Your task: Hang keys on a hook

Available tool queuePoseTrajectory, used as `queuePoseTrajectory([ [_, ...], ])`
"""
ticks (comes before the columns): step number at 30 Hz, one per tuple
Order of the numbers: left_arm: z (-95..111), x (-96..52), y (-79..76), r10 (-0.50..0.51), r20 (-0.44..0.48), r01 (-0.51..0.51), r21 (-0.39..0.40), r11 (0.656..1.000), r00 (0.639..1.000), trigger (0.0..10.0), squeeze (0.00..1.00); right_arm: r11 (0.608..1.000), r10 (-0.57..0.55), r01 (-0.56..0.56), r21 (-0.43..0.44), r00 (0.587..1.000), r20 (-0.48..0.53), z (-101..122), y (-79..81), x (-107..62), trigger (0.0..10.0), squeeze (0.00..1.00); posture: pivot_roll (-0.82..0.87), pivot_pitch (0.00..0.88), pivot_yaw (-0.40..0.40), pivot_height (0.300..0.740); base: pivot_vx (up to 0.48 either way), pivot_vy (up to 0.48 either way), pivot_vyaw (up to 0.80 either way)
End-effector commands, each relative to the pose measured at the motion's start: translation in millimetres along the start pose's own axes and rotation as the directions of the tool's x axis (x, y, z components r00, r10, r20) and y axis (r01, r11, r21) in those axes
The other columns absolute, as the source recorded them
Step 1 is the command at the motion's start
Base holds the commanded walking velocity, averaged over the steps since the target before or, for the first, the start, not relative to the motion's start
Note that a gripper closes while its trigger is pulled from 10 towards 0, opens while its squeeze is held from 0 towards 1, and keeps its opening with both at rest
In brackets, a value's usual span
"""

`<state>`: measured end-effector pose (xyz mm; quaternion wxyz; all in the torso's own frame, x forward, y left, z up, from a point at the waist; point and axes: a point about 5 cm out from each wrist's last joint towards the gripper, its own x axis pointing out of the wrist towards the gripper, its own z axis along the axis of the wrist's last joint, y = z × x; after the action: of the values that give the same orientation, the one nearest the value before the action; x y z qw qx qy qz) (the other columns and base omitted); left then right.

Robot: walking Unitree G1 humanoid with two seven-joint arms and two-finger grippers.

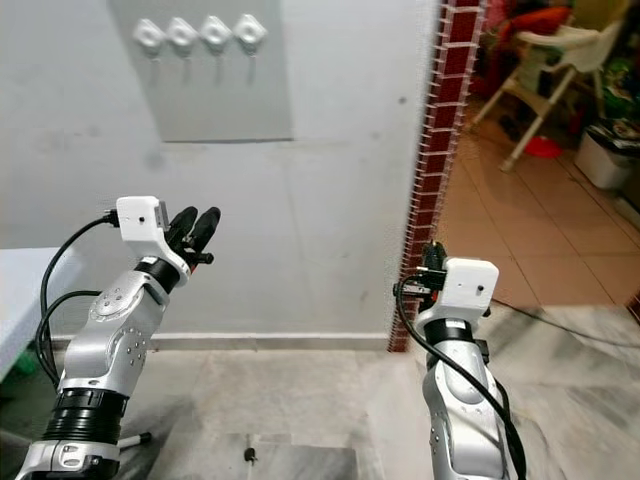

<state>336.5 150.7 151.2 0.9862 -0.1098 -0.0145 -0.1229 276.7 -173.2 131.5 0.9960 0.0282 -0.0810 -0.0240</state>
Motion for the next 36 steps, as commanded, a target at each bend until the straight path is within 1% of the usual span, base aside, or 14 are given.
queuePoseTrajectory([
  [1,3.2,-2.9,5.9,0.020,0.012,-0.021,0.009,1.000,1.000,10.0,0.00,0.999,0.034,-0.034,0.008,0.999,0.024,5.5,8.6,1.6,10.0,0.00,0.06,0.000,0.036,0.740,0.000,0.446,0.00],
  [17,2.1,-5.7,6.5,0.029,0.010,-0.029,0.009,1.000,1.000,10.0,0.00,0.999,0.049,-0.049,0.009,0.999,0.020,4.7,11.1,1.3,10.0,0.00,0.06,0.000,0.031,0.740,0.000,0.457,0.00],
  [20,2.7,-5.6,6.5,0.040,0.014,-0.041,0.020,0.999,0.999,10.0,0.00,0.999,0.051,-0.052,0.008,0.999,0.018,4.5,11.1,1.5,10.0,0.00,0.06,0.000,0.031,0.740,0.000,0.000,0.00],
  [25,0.3,-3.7,5.3,0.065,-0.016,-0.064,0.020,0.998,0.998,10.0,0.00,0.999,0.049,-0.049,0.008,0.999,0.016,3.9,10.5,2.1,10.0,0.00,0.06,0.000,0.029,0.740,0.000,0.000,0.00],
  [28,0.9,-3.1,3.0,0.048,-0.015,-0.048,0.035,0.998,0.999,10.0,0.00,0.999,0.051,-0.051,0.006,0.999,0.016,4.2,10.9,2.2,10.0,0.00,0.06,0.000,0.028,0.740,0.000,0.000,0.00],
  [36,1.9,-3.1,1.1,0.025,-0.015,-0.025,0.033,0.999,1.000,10.0,0.00,0.999,0.052,-0.052,0.004,0.998,0.018,4.9,10.5,2.7,10.0,0.00,0.06,0.000,0.026,0.740,0.000,0.000,0.00],
])
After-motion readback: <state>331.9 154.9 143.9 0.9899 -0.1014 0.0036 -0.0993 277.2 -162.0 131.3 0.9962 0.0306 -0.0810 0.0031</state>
